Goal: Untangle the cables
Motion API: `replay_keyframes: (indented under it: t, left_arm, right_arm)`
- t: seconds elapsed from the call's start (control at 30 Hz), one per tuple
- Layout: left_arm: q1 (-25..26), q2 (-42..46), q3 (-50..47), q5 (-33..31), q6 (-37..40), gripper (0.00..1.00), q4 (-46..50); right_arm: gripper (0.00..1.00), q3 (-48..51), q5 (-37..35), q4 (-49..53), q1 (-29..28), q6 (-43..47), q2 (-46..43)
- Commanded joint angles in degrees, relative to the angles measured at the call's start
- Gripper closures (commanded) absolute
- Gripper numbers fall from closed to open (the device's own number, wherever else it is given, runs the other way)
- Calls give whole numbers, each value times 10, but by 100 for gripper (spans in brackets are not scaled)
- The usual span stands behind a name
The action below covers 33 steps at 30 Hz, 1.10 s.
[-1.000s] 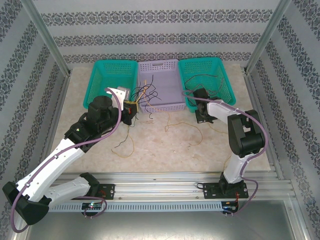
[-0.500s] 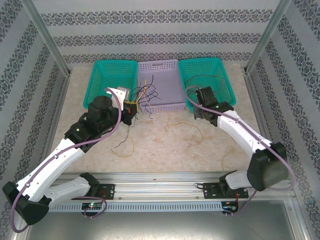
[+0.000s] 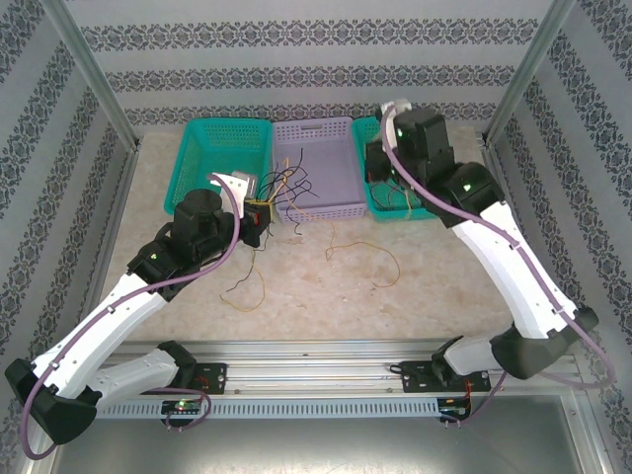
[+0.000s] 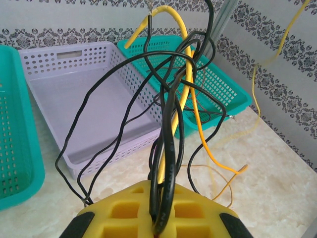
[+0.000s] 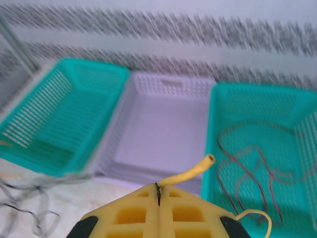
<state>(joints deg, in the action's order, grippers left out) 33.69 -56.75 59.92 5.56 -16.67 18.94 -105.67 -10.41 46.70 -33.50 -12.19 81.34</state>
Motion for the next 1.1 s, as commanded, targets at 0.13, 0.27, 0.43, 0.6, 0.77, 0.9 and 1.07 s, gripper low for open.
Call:
replay_keyframes:
  t: [0.13,0.27,0.43,0.6,0.77,0.9,1.07]
  left_arm:
    - [3,2,12,-6,19,100,0]
    - [4,2,12,-3,20,100,-1]
    - [6,-1,9,4,20,100,-4]
    - [8,-5,11,6,20,100,-4]
    - [9,-5,11,4,22,100,-3]
    - [9,-5,10,2,23,100,-2]
    - [9,-7,11,5,24,100,-3]
  right_arm:
    - [100,-332,12,138,-18,54,181]
    - [100,-575,63,206,0,52,331]
    - [100,-543,152,110,34,33,371]
    - [100,-527,213,65,59,25,435]
    - [100,-563,281,48,94,-15,530]
    - [100,-532,323,27,112,-50,564]
    - [100,-480,320,18,105,-45,587]
